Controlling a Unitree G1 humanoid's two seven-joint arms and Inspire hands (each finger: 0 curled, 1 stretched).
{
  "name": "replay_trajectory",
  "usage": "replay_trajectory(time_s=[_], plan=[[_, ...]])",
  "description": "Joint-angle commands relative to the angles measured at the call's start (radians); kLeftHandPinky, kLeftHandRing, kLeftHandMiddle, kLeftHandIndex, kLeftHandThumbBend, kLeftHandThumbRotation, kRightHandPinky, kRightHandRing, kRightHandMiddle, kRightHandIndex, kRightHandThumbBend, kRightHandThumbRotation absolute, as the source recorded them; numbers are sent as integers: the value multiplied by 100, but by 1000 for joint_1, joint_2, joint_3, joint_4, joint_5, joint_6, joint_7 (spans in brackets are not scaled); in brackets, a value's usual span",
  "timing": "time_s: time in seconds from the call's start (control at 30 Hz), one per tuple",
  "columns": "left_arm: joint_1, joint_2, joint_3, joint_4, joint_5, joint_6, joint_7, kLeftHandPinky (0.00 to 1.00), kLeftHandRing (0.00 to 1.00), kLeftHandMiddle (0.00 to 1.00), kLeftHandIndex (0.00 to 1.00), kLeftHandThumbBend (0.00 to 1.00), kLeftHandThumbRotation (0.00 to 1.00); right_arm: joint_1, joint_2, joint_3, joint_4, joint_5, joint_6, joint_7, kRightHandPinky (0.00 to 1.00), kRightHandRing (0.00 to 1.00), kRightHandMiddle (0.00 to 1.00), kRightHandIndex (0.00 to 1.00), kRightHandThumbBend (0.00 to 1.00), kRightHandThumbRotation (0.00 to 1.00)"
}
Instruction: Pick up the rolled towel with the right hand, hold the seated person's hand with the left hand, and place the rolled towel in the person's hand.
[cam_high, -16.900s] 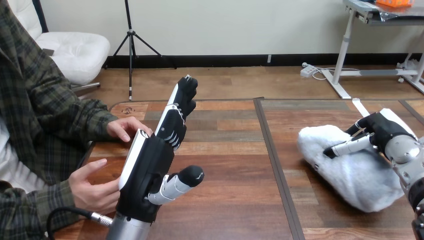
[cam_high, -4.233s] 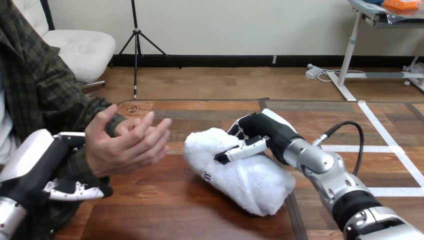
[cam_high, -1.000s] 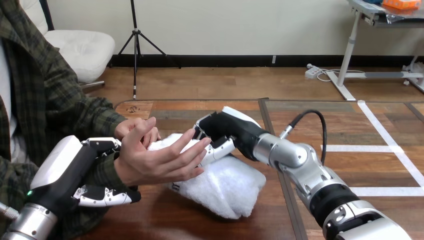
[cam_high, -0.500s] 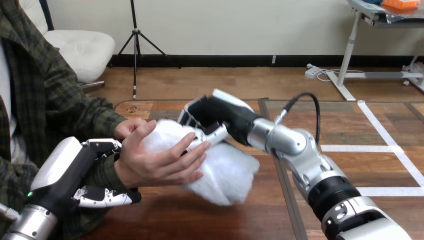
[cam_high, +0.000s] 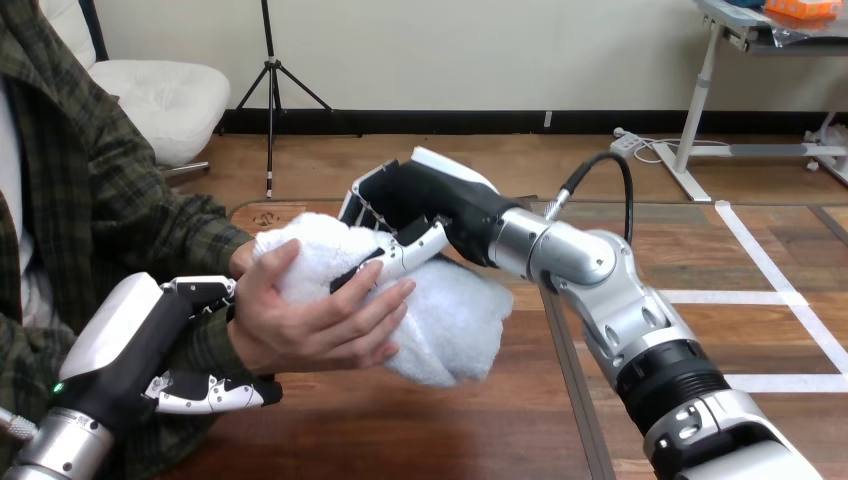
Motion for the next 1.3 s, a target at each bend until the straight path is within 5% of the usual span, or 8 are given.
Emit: replay_trajectory(time_s=[0.0,0.53,1.27], plan=[[-39,-53,-66,78,9,-24,-26,34,40,48,51,87,16,-47,-13,-48,-365,126,52,59,24,28,35,37,84,0],[-44,-49,-64,83,2,-29,-34,35,41,49,51,88,16,20,-35,-46,-599,155,151,115,19,24,31,37,86,0],[-49,-41,-58,88,-12,-45,-49,35,41,49,51,88,17,97,-60,-40,-746,178,214,148,17,23,30,38,87,0]])
